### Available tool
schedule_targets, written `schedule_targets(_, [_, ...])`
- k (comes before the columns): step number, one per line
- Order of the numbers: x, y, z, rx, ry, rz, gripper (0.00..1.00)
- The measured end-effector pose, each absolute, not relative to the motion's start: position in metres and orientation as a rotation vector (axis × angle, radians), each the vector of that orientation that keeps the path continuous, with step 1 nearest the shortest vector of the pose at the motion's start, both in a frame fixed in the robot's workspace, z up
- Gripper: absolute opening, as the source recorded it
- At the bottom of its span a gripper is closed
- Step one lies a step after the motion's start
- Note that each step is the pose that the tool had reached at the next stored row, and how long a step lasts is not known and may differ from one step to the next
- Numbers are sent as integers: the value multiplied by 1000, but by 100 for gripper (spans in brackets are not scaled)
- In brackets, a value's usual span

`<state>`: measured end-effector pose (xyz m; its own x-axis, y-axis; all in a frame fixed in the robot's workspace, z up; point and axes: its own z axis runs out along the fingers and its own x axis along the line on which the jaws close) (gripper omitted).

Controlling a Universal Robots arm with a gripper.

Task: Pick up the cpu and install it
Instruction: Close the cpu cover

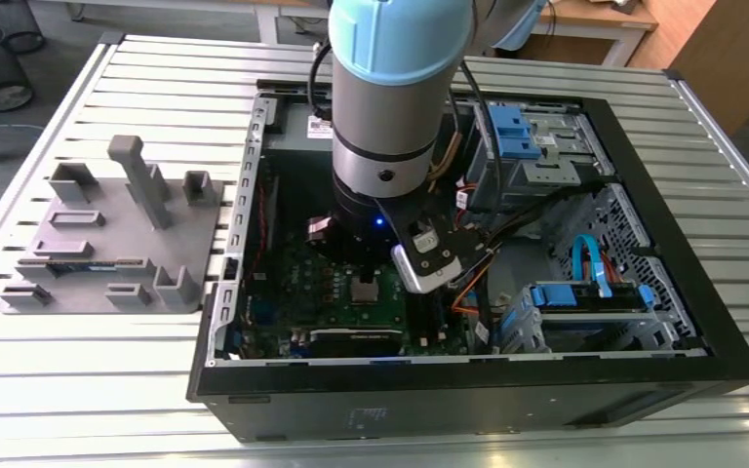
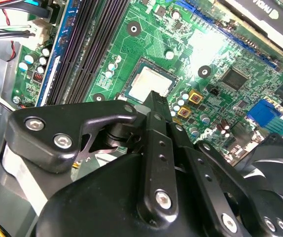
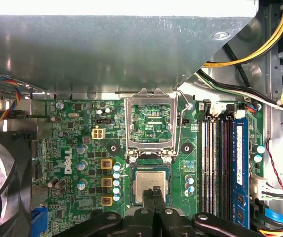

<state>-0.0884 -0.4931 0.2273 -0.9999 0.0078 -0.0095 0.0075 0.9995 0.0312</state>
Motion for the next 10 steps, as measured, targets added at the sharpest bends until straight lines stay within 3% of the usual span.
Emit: schedule_targets(10, [-88, -493, 229, 12, 3132, 49, 11])
